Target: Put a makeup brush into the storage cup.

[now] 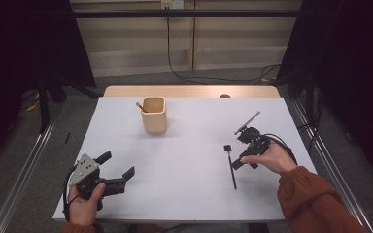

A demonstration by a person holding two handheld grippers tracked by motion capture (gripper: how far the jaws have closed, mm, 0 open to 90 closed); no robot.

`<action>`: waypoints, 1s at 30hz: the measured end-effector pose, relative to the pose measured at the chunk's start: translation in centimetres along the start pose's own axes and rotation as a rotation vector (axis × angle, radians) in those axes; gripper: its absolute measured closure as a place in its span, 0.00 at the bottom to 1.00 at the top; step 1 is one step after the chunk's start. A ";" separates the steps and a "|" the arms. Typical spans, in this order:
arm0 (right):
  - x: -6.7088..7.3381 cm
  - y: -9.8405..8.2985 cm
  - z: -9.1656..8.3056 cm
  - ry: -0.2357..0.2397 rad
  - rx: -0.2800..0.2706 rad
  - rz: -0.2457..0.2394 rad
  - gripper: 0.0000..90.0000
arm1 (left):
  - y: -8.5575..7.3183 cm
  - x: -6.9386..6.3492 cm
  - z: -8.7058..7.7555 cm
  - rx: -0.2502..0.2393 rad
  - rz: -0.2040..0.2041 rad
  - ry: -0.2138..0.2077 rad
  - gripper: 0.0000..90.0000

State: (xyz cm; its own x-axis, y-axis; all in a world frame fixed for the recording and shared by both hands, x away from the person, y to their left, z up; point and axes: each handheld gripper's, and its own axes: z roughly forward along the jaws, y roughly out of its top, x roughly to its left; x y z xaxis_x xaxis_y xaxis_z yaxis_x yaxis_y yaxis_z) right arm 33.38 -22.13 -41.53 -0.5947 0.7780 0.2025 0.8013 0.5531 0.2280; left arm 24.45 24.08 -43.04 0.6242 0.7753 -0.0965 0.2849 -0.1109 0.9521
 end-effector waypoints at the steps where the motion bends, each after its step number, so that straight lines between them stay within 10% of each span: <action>1: 0.0 0.0 0.1 0.005 0.014 0.007 0.33 | 0.0 0.0 0.0 0.000 0.001 0.001 0.02; 30: 1.4 0.6 3.5 -0.001 0.160 0.050 0.68 | -0.1 0.1 0.2 0.015 0.010 0.001 0.02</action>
State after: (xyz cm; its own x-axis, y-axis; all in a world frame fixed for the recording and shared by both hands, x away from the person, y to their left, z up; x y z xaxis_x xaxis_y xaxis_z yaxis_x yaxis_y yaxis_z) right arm 33.26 -19.71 -44.49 -0.5538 0.8061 0.2085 0.8301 0.5540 0.0632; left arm 24.64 24.06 -43.21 0.6260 0.7750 -0.0865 0.2898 -0.1282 0.9485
